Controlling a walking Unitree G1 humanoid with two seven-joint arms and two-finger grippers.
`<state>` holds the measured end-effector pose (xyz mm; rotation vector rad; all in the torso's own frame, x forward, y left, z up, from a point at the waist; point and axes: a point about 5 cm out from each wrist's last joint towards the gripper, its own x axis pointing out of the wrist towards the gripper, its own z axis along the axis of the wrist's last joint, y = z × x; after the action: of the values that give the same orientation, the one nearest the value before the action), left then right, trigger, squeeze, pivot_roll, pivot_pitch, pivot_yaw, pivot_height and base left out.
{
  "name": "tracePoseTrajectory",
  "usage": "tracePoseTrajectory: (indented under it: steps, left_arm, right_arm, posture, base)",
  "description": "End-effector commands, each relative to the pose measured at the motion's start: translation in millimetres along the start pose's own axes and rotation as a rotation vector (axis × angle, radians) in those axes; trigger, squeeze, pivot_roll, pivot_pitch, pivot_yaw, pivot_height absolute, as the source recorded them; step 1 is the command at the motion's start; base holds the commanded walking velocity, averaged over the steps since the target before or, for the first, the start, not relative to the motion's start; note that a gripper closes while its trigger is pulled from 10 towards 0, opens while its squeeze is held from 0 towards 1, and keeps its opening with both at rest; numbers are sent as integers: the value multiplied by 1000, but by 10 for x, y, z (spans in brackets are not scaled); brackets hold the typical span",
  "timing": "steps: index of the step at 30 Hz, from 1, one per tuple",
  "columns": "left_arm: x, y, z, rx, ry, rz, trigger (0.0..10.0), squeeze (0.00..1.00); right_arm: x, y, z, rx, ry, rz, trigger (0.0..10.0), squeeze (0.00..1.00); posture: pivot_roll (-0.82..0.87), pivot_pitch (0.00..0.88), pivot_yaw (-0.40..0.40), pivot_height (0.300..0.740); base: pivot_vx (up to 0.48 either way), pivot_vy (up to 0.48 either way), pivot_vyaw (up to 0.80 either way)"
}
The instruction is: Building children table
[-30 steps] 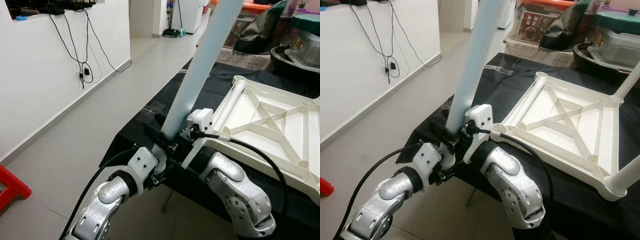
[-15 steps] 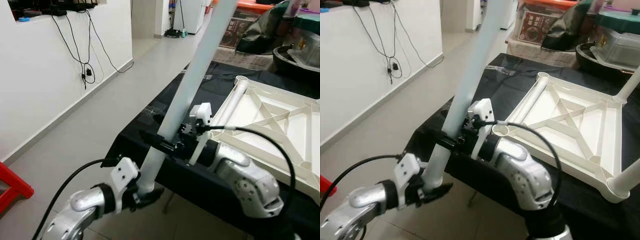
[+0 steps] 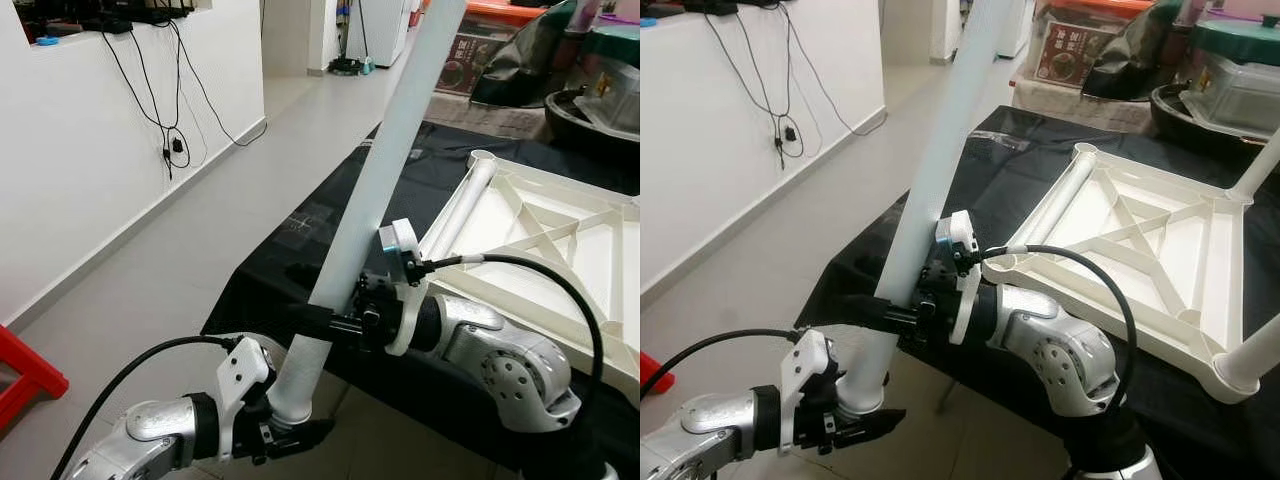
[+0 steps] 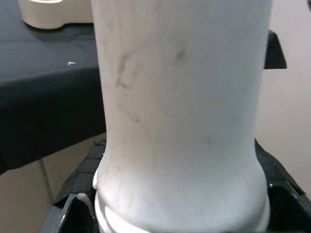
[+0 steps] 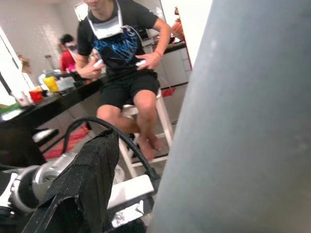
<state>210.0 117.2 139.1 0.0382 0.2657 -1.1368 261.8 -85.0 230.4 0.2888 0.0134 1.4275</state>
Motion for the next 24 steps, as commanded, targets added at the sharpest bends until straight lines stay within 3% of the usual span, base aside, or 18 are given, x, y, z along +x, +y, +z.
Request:
tracePoseTrajectory:
  steps: [1,12,13,14,15,24]
  left_arm:
    - [0,-46,16,1,3,-35,10000,0]
    - [-1,-78,16,-16,3,-53,10000,0]
    - [5,-94,12,-22,3,-58,10000,0]
    - [5,-94,12,-22,3,-58,10000,0]
    - [8,-100,13,-26,2,-59,10000,0]
    - [7,-112,-3,-40,11,-66,10000,0]
  right_arm:
    - [24,56,-33,27,5,42,10000,0]
    - [54,94,-54,43,10,71,10000,0]
    - [60,106,-71,50,14,78,5647,0]
    - [60,106,-71,50,14,78,5647,0]
    - [63,112,-77,52,15,82,0,0]
    - [61,143,-85,70,15,103,0,0]
  posture:
    - [83,72,-42,740]
    - [83,71,-44,740]
    - [84,72,-46,740]
    - [84,72,-46,740]
    - [83,72,-43,740]
    - [83,75,-43,740]
  base:
    - [0,0,0]
    - [0,0,0]
    - [0,0,0]
    - [0,0,0]
    - [0,0,0]
    - [0,0,0]
